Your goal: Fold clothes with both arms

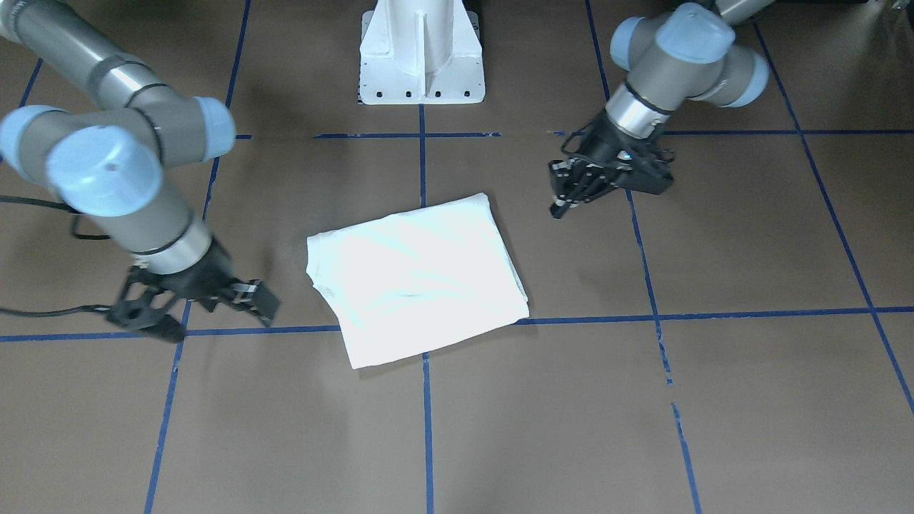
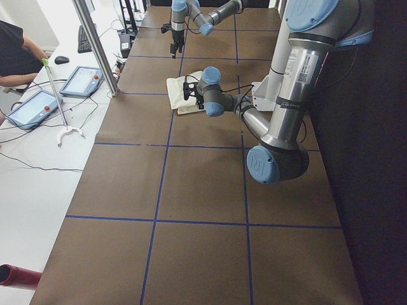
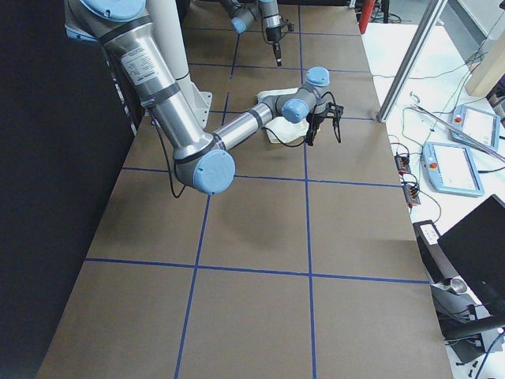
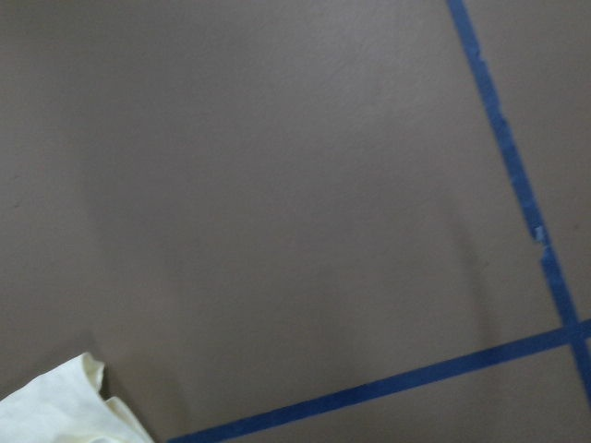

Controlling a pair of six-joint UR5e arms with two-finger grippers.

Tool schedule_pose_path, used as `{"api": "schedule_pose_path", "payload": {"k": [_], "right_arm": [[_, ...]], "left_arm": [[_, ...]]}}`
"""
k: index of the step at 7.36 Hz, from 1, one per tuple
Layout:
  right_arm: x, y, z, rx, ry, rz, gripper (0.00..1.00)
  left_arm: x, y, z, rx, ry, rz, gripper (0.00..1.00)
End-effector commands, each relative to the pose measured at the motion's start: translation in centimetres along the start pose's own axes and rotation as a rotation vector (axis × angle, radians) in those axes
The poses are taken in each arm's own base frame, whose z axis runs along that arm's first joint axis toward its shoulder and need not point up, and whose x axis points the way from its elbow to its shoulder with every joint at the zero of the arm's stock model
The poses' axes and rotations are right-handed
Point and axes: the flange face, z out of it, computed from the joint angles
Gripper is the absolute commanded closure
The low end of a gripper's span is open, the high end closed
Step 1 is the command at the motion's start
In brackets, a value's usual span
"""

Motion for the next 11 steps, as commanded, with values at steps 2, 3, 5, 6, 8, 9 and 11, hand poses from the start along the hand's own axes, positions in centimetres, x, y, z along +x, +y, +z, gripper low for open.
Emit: {"api": "schedule_pose_path", "payload": {"k": [2,3,5,6,8,9,11], "right_arm": [[20.7,-7.8,-7.8,0.011,0.014,-0.242,0.0],[27.7,-10.0,-11.6,0.019,0.022,-0.259,0.0],[38.7,-9.7,-13.2,-0.055,0.094,-0.349,0.0],[40.7,-9.7,-15.0,-0.077,0.108,-0.335,0.0],[41.0,-8.5,-15.3,-0.102,0.114,-0.32,0.0],[41.0,-8.5,-15.3,-0.1,0.114,-0.322,0.0],[41.2,-8.5,-14.9,-0.104,0.116,-0.32,0.0]], "left_arm": [[-16.9,-7.5,-12.4,0.036,-0.163,0.312,1.0],[-21.2,-10.4,-16.9,0.054,-0.253,0.377,1.0],[-25.4,-16.1,-23.8,-0.04,-0.442,0.427,0.68],[-26.1,-17.6,-23.2,-0.145,-0.454,0.315,0.54],[-33.7,-12.1,-20.8,-0.301,-0.319,0.136,0.0],[-35.5,-11.5,-20.2,-0.313,-0.315,0.12,0.0],[-35.2,-11.5,-20.5,-0.288,-0.315,0.153,0.0]]}}
